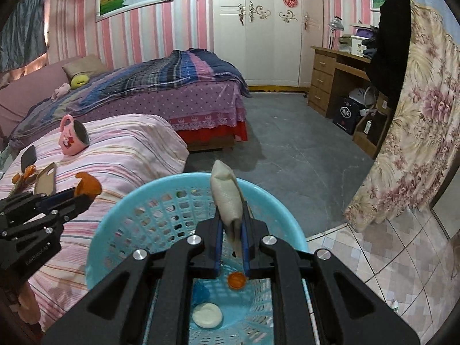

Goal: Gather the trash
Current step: 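Carry the orange peel and grey cloth to the blue basket and release them, then move both tools back over the bed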

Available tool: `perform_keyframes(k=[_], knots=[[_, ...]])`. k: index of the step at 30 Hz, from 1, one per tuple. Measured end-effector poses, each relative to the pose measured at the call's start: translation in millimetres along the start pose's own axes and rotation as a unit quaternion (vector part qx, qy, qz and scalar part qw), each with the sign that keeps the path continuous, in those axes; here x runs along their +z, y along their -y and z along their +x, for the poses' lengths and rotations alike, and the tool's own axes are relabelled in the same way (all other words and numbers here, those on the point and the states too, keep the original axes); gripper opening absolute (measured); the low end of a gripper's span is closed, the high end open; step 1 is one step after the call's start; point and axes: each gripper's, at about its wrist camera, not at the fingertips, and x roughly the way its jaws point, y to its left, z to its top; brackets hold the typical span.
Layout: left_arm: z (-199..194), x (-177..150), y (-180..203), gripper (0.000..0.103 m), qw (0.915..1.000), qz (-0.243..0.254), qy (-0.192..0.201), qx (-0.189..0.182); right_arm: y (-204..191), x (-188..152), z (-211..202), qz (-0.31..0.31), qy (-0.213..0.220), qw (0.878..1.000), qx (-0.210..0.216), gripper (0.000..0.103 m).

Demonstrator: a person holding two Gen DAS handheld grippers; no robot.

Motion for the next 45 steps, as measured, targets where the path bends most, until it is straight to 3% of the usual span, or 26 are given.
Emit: perform_keyframes(k=[2,3,5,11,15,17,19,20,24,25,27,32,39,45], knots=[[6,2,9,0.029,0.9999,0.01,-0.005,-0.006,6,-2,1,0.008,0.0,1.0,0.001,0.011],[7,3,10,0.048,0.9999,0.013,-0.006,-0.007,8,-2,1,0.01,0.0,1.0,0.001,0.011],[6,3,12,0.072,0.9999,0.016,0.007,0.003,8,-2,3,0.009,-0.001,1.0,0.001,0.011],[-3,9,-14,0.089,0.9994,-0.011,0.02,0.028,5,0,3,0.006,0.002,1.0,-0.006,0.011],[-10,8,-41,0.094,0.9985,-0.033,0.023,0.039,1,-1,4,0.005,0.006,1.0,-0.02,0.012],[-15,8,-56,0.096,0.9975,-0.041,0.027,0.051,-2,0,6,0.009,0.003,1.0,-0.023,0.018],[-21,7,-70,0.097,0.9963,-0.046,0.032,0.065,-5,-1,9,0.016,0.001,1.0,-0.025,0.058],[-24,6,-76,0.097,0.9956,-0.048,0.033,0.073,-3,-1,10,0.016,0.0,1.0,-0.025,0.065],[-38,4,-98,0.097,0.9935,-0.052,0.04,0.094,-8,0,16,0.018,-0.006,0.999,-0.041,0.07],[-42,2,-104,0.097,0.9928,-0.052,0.041,0.1,-10,1,16,0.016,-0.002,0.999,-0.05,0.08],[-50,-1,-116,0.097,0.9912,-0.055,0.043,0.112,-19,2,15,0.01,0.004,0.998,-0.062,0.087],[-66,-13,-148,0.097,0.9881,-0.072,0.041,0.13,-33,2,14,0.001,0.012,0.998,-0.066,0.094],[-94,-22,-184,0.097,0.9825,-0.055,0.046,0.172,-54,7,10,-0.01,0.019,0.998,-0.064,0.096],[-120,-33,-226,0.097,0.9763,-0.074,0.061,0.194,-82,8,8,-0.015,0.026,0.999,-0.043,0.097]])
